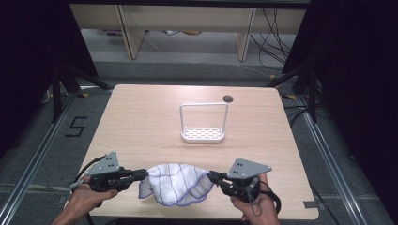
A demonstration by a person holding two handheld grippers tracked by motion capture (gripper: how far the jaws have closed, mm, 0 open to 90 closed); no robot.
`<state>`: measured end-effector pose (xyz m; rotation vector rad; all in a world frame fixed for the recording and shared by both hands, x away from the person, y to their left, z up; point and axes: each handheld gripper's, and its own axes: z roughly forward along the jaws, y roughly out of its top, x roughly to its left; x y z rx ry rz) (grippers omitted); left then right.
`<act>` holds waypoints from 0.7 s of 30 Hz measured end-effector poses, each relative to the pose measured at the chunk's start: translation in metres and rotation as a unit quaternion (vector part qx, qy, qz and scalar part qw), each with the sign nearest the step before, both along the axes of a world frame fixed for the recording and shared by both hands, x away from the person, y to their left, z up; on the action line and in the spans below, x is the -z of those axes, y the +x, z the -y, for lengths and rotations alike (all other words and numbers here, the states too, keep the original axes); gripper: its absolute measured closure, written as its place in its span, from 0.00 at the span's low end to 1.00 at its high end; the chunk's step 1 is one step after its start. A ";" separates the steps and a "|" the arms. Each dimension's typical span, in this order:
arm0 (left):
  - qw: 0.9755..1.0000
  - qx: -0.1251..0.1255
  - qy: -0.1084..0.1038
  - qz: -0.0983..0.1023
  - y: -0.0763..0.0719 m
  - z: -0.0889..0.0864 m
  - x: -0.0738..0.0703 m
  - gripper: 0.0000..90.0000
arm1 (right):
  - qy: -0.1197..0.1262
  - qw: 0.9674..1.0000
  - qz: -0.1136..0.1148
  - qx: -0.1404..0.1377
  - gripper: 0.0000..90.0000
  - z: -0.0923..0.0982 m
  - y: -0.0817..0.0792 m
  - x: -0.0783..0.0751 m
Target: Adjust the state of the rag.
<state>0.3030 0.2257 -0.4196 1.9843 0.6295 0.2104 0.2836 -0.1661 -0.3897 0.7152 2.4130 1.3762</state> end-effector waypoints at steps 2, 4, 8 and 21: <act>1.000 0.002 -0.006 -0.011 0.003 -0.003 0.000 0.96 | 0.002 1.000 -0.001 0.007 0.97 0.009 0.003 -0.008; 1.000 -0.004 -0.015 -0.027 0.011 -0.004 0.005 0.96 | 0.004 1.000 -0.011 0.025 0.97 0.017 0.007 -0.013; 0.998 -0.033 0.001 -0.050 0.043 0.000 0.032 0.96 | -0.038 0.997 -0.005 0.061 0.97 0.020 0.038 -0.005; 0.988 -0.064 0.113 -0.090 0.094 0.017 0.082 0.76 | -0.156 0.977 -0.091 0.111 0.95 -0.013 0.142 0.083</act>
